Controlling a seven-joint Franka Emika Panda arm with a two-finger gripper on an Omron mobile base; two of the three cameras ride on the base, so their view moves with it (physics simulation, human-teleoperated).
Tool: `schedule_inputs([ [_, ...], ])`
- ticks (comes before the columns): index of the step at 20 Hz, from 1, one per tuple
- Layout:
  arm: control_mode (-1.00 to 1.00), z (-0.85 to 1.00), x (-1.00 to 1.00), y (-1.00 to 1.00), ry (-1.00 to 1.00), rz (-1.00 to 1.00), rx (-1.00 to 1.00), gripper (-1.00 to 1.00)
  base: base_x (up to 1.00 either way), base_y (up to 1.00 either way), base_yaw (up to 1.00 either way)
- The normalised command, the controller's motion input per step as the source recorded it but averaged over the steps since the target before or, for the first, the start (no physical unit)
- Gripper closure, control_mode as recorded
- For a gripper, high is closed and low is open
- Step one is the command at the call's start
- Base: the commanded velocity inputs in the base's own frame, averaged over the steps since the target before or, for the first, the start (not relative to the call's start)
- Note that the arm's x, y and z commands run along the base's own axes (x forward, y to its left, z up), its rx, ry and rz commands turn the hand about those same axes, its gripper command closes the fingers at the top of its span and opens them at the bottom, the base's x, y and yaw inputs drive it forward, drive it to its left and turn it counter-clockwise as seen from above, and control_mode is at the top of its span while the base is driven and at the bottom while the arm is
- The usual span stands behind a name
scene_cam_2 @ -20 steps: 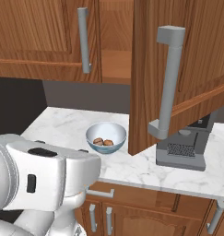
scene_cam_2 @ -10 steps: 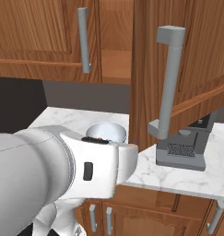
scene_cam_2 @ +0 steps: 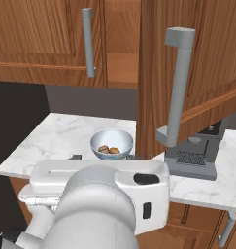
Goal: Open the cabinet. Pick the tangerine and tangerine from the cabinet and place them into the bowl. Then close the cabinet.
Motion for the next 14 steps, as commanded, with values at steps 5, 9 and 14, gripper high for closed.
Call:
schedule_inputs([
  [5, -1.00, 0.00, 0.44, -0.22, -0.25, 0.16, 0.09, -1.00, 0.00, 0.00, 0.00],
  [9, -1.00, 0.00, 0.54, -0.25, -0.22, 0.20, 0.07, -1.00, 0.00, 0.00, 0.00],
  [14, -1.00, -0.10, 0.44, -0.21, -0.19, 0.23, 0.04, -1.00, 0.00, 0.00, 0.00],
])
